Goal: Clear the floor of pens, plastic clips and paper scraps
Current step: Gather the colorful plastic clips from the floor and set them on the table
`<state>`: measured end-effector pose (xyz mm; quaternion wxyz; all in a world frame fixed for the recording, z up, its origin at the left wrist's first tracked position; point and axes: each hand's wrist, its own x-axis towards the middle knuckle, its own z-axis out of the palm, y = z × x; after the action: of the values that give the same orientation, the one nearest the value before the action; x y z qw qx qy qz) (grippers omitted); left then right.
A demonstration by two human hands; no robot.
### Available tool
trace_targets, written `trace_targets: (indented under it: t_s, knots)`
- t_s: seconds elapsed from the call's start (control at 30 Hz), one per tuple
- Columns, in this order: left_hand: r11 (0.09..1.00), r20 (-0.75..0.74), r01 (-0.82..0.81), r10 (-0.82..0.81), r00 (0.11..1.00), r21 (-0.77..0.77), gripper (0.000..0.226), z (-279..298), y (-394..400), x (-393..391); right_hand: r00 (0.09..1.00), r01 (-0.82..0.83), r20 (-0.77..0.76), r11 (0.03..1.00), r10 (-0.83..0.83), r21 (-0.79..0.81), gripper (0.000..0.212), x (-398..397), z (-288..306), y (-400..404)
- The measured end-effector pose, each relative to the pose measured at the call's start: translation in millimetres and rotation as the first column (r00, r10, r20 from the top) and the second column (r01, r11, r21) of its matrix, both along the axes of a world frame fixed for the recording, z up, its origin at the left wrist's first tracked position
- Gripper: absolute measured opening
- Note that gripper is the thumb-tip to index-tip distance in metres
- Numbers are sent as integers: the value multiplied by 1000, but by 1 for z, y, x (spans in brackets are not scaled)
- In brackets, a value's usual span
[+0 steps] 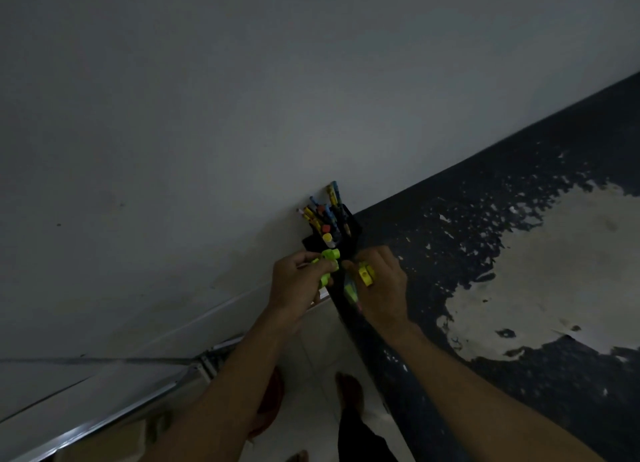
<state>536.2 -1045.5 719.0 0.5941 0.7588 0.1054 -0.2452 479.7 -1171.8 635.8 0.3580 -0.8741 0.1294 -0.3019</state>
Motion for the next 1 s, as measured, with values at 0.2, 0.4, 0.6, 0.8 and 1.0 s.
trace_targets:
  t_s: [0.2, 0.4, 0.6, 0.8, 1.0]
  knots:
    - [1000, -20, -22, 22, 1000, 0, 12, 1, 0, -1, 992, 103, -55, 981, -114, -164, 27, 1, -11, 3]
    - [1000, -10, 5, -5, 1000, -25, 13, 5, -10, -1, 989, 100, -104, 994, -104, -39, 36, -7, -15, 3]
    - [998, 3, 51, -51, 999, -29, 11, 0, -22, -7, 982, 4, -187, 1000, -4, -4, 40, -18, -19, -3]
    - [980, 116, 188, -194, 974, 60, 10, -19, -23, -12, 974, -74, -198, 980, 111, 185, 53, -32, -14, -18]
    - [592, 173, 376, -668, 724, 712, 29, -22, -41, -14, 986, 150, -137, 889, -100, 433, 31, -35, -9, -36]
